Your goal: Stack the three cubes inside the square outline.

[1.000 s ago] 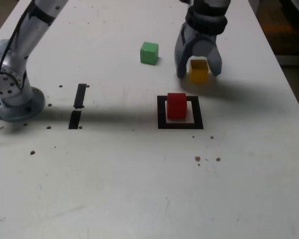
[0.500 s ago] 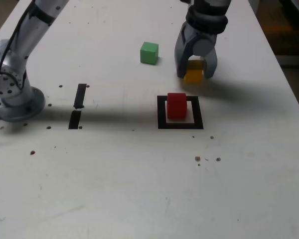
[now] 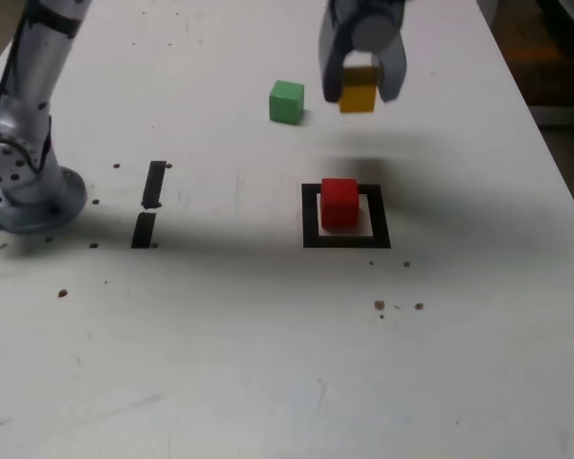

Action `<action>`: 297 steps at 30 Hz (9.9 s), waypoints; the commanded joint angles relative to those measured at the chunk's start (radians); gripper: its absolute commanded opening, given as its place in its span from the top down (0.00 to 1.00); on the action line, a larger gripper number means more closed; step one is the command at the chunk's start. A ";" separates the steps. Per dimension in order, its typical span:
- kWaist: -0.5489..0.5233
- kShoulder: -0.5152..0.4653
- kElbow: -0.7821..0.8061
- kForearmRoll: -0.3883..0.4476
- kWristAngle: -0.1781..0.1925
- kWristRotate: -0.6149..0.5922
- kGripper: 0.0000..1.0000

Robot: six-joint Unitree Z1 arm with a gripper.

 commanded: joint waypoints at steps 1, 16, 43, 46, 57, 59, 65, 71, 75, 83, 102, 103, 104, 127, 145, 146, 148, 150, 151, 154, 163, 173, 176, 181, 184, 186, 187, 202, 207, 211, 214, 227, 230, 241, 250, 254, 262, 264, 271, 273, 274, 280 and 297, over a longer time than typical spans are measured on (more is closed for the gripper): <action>-0.030 -0.046 0.020 0.013 0.002 -0.025 0.79; -0.254 -0.046 0.178 -0.086 -0.065 -0.222 0.79; -0.263 -0.044 0.305 -0.220 -0.040 -0.233 0.74; -0.260 -0.044 0.308 -0.224 -0.036 -0.232 0.71; -0.254 -0.041 0.309 -0.243 -0.039 -0.226 0.63; -0.253 -0.041 0.310 -0.243 -0.041 -0.225 0.63; -0.252 -0.041 0.314 -0.243 -0.048 -0.224 0.58; -0.252 -0.040 0.324 -0.251 -0.067 -0.223 0.34; -0.252 -0.043 0.327 -0.260 -0.070 -0.223 0.12; -0.251 -0.075 0.317 -0.226 -0.043 -0.224 0.00; 0.084 -0.283 0.402 -0.085 0.141 0.178 0.00; 0.096 -0.285 0.407 -0.096 0.155 0.206 0.00; 0.107 -0.286 0.415 -0.111 0.165 0.231 0.00; 0.278 -0.179 0.591 -0.445 0.133 0.449 0.01; 0.330 -0.048 0.625 -0.603 0.135 0.483 0.13; 0.330 -0.048 0.625 -0.599 0.135 0.484 0.16; 0.330 -0.049 0.625 -0.591 0.134 0.484 0.28; 0.329 -0.057 0.623 -0.586 0.132 0.484 0.41; 0.327 -0.063 0.622 -0.584 0.131 0.484 0.46; 0.322 -0.079 0.619 -0.579 0.128 0.486 0.58; 0.313 -0.080 0.610 -0.574 0.106 0.497 0.75; 0.293 -0.154 0.581 -0.528 0.092 0.495 0.86; 0.261 -0.211 0.530 -0.432 0.091 0.457 0.87; 0.196 -0.252 0.413 -0.210 0.094 0.351 0.89; 0.149 -0.264 0.360 -0.107 0.098 0.278 0.89; 0.110 -0.276 0.334 -0.060 0.099 0.224 0.89; 0.089 -0.283 0.322 -0.042 0.097 0.195 0.89; -0.199 -0.277 0.249 0.012 -0.013 -0.184 0.88; -0.234 -0.234 0.215 0.016 -0.028 -0.211 0.88; -0.253 -0.188 0.170 0.016 -0.030 -0.215 0.88; -0.261 -0.159 0.146 0.014 -0.026 -0.215 0.88; -0.279 -0.085 0.115 0.007 0.009 -0.218 0.88; -0.279 -0.065 0.111 0.003 0.012 -0.219 0.88; -0.279 -0.031 0.116 -0.021 0.012 -0.219 0.88; -0.279 -0.019 0.133 -0.042 0.002 -0.219 0.78; -0.279 -0.017 0.144 -0.051 -0.002 -0.219 0.70; -0.279 -0.015 0.156 -0.051 -0.004 -0.218 0.27; -0.279 -0.018 0.156 -0.049 -0.001 -0.218 0.16; -0.279 -0.053 0.151 -0.038 0.010 -0.222 0.01; -0.280 -0.073 0.147 -0.030 0.016 -0.225 0.00; -0.281 -0.086 0.145 -0.024 0.020 -0.227 0.00; -0.284 -0.236 0.169 0.034 0.059 -0.206 0.00; -0.211 -0.468 0.626 -0.054 0.060 -0.109 0.00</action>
